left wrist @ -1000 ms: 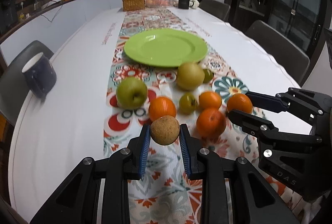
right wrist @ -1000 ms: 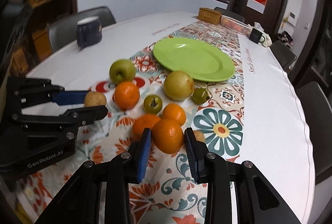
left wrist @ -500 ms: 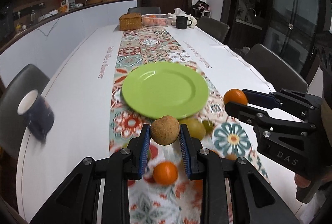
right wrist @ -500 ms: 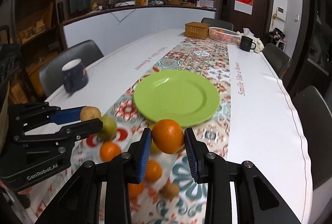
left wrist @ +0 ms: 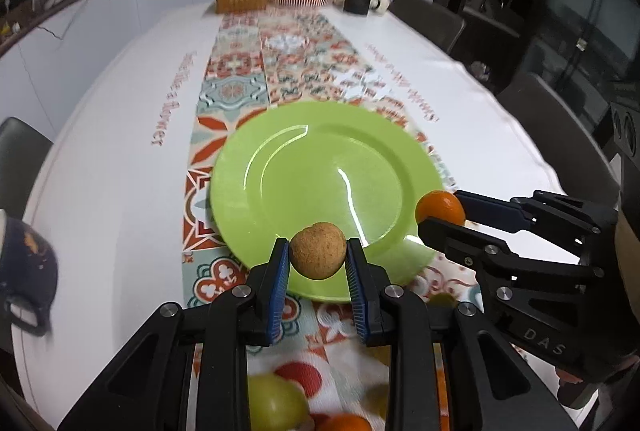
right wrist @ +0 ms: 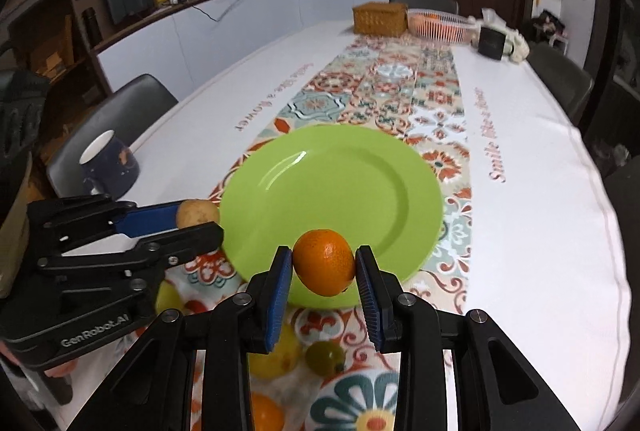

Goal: Organize fruits
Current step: 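Carry both fruits over the green plate and open both tools to drop them, then withdraw both open tools from the plate back toward the fruit pile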

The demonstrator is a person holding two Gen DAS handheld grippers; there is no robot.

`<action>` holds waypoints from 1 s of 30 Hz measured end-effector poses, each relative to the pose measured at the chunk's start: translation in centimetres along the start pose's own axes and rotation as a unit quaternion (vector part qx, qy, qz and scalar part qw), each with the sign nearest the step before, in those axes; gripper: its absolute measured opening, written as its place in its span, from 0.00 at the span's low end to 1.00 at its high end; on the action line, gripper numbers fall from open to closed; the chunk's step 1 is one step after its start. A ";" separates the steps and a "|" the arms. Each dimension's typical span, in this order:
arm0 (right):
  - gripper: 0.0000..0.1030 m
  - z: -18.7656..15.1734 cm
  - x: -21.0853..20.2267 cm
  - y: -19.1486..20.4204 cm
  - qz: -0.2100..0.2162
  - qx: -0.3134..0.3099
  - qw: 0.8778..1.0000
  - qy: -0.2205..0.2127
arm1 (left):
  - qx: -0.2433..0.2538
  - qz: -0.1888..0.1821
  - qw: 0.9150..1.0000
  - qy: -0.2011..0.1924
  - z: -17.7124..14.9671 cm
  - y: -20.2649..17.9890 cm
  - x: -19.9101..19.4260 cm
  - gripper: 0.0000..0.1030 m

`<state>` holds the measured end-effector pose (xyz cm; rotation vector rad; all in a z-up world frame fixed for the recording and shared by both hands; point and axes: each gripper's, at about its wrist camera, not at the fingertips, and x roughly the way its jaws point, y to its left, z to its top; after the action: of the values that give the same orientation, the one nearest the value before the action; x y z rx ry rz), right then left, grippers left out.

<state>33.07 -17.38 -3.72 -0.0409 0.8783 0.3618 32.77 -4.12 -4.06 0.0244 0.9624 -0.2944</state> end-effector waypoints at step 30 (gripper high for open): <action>0.57 -4.9 -8.7 1.3 -0.037 -0.009 0.997 -0.074 | 0.025 0.058 0.993 -0.099 -6.2 -2.8 -10.5 0.61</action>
<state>23.91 -19.63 -0.10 -0.0624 0.7250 0.3005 21.41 -3.38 1.19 0.0943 0.7531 -0.2085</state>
